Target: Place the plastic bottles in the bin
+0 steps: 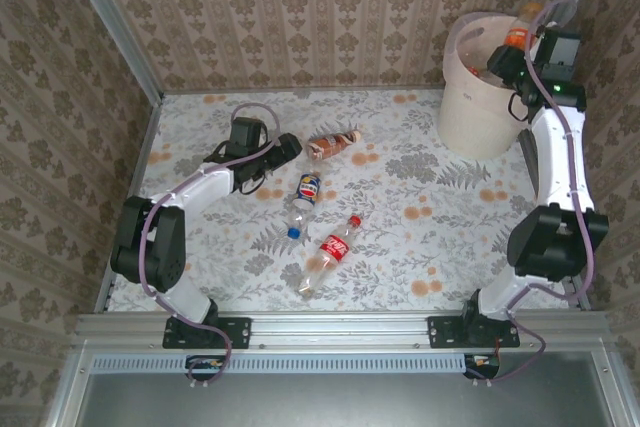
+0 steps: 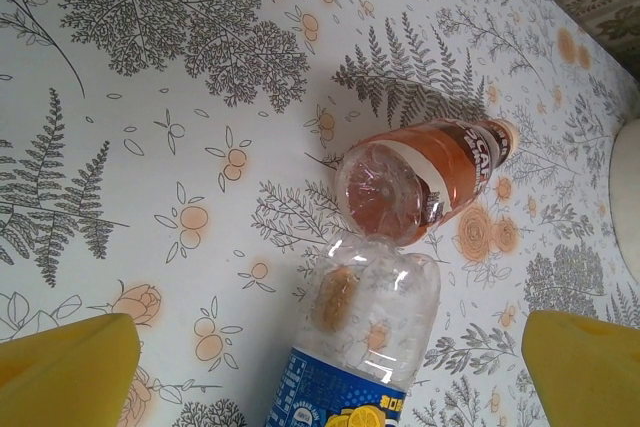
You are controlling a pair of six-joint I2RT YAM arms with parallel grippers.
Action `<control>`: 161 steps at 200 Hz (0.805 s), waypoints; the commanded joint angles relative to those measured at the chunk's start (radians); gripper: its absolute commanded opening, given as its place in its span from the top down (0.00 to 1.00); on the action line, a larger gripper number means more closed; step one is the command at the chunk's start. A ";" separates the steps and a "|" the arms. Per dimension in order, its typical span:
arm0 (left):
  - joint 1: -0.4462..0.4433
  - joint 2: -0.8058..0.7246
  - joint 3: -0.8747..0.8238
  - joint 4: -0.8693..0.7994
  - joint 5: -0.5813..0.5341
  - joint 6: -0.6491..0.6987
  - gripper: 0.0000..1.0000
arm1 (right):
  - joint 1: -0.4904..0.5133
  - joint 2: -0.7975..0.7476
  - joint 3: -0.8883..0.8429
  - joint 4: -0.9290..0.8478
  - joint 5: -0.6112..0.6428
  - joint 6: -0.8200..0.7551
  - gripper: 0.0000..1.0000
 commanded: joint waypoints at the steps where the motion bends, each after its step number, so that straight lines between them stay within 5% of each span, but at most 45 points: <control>1: -0.007 -0.032 0.021 -0.026 -0.024 0.029 0.00 | -0.006 0.075 0.113 -0.015 -0.031 0.096 0.30; 38: -0.006 -0.028 0.027 -0.029 -0.025 0.033 0.00 | -0.005 0.193 0.237 0.064 -0.128 0.141 0.13; 81: -0.006 -0.033 0.025 -0.032 -0.026 0.037 0.00 | -0.002 0.229 0.308 0.060 -0.147 0.154 0.09; 161: -0.016 -0.012 0.041 -0.003 0.012 0.092 0.00 | 0.002 0.097 0.155 0.091 -0.199 0.080 0.03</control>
